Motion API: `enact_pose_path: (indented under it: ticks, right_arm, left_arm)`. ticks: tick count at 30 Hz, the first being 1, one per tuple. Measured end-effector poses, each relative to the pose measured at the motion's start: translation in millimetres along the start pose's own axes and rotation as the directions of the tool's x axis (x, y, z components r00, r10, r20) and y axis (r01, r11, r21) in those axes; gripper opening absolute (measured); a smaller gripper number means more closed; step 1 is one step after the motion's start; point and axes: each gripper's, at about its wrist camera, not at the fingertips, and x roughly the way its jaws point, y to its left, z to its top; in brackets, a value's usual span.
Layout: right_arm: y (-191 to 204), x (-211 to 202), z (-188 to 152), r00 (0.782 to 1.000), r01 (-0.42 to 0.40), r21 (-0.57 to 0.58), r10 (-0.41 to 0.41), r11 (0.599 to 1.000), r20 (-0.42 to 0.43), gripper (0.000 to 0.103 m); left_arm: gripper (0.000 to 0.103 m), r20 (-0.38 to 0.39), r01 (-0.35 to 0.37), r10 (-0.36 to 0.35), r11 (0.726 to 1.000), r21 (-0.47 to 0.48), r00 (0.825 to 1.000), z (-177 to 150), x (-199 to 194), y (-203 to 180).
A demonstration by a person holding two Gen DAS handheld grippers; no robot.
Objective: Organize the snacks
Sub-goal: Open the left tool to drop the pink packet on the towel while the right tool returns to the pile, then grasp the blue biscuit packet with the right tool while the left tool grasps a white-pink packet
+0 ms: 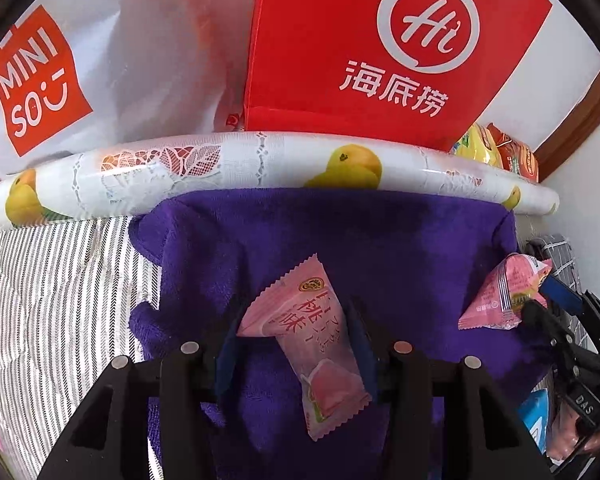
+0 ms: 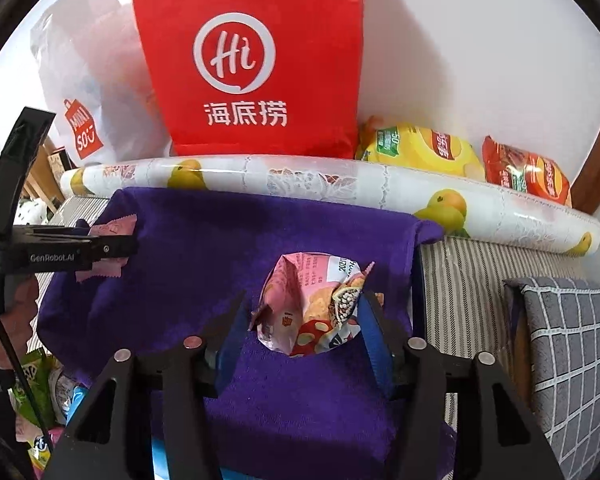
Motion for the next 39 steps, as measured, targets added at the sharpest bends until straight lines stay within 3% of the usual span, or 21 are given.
enact_pose_path:
  ticks: [2,3,4,12,18,23,28,36,39]
  right_arm:
    - [1.8,-5.6,-0.4,1.0,0.009,-0.005,-0.009,1.0,0.015,0.068]
    - [3.0,-10.8,-1.8,0.999,0.017,-0.003,-0.017,1.0,0.032,0.074]
    - [3.9,-15.4,-3.4,0.999,0.017,-0.002,-0.017,1.0,0.052,0.075]
    - [16.0,-57.7,-22.9,0.987,0.08,0.009,-0.08,0.997,0.138,0.076]
    - [27.6,-95.1,-44.6,0.984,0.125,0.0,-0.124,0.992,0.128,0.076]
    - [29.3,-129.3,-79.3,0.991,0.033,0.069,-0.041,0.997,0.128,0.076]
    - [31.7,-142.9,-112.5,0.995,0.028,0.134,-0.04,0.991,0.092,0.07]
    - [40.6,-139.9,-176.0,0.998,-0.058,0.249,0.06,0.967,-0.002,0.051]
    - [53.9,-132.4,-193.1,0.991,-0.118,0.27,0.129,0.955,-0.023,0.051]
  left_arm:
    - [0.059,0.004,0.005,-0.005,1.0,0.006,1.0,0.6,-1.9,-0.7]
    - [0.068,0.003,0.0,0.0,1.0,0.008,1.0,0.8,-2.7,-1.0]
    - [0.071,0.008,-0.01,0.01,1.0,0.011,1.0,0.6,-4.4,-2.4]
    - [0.072,0.041,-0.059,0.057,0.997,0.048,0.997,-1.3,-31.3,-16.3]
    - [0.072,0.112,-0.056,0.048,0.996,0.067,0.993,-22.9,-78.0,-28.5]
    - [0.072,0.131,-0.043,0.033,0.997,0.069,0.991,-56.6,-115.6,-25.0]
    - [0.072,0.162,-0.034,0.022,0.997,0.072,0.986,-96.4,-147.5,-14.6]
    - [0.072,0.169,-0.07,0.062,0.997,0.042,0.984,-154.2,-165.9,6.7]
    - [0.072,0.158,-0.06,0.056,0.998,0.016,0.986,-170.4,-165.8,20.2]
